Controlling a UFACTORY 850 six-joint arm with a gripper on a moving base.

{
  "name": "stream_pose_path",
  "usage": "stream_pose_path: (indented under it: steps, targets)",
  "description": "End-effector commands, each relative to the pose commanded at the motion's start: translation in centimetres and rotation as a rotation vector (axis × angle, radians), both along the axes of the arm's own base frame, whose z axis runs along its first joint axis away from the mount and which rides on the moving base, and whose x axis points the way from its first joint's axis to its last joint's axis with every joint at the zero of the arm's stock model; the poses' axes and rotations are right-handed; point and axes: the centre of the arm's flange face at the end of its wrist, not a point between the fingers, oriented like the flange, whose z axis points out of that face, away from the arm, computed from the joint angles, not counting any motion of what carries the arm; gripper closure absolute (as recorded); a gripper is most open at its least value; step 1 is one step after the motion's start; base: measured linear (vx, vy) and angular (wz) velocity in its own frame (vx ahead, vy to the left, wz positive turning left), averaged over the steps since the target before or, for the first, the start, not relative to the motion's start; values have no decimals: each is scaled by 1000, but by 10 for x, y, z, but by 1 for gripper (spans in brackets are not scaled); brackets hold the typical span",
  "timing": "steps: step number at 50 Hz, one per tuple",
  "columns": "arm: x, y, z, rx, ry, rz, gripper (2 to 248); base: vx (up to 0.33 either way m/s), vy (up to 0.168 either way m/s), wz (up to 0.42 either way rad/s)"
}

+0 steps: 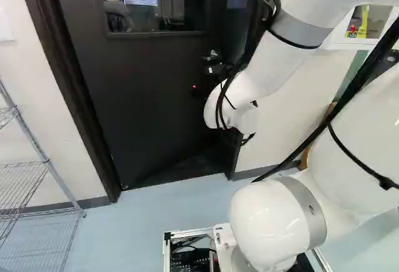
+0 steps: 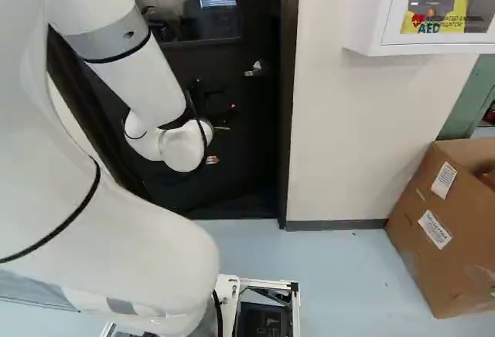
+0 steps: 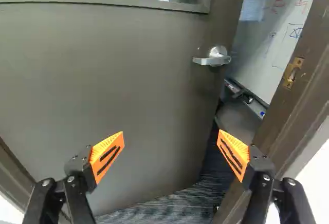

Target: Open the door and move inside

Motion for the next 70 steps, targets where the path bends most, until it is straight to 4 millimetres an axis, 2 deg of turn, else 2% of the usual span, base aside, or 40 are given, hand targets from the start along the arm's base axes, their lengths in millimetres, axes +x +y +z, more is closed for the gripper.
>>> stream_pose_path:
  steps: [29,70]
  targets:
    - [0,0,0,0,0,0,3,67,14,-165]
    - [0,0,0,0,0,0,3,83,61,-273]
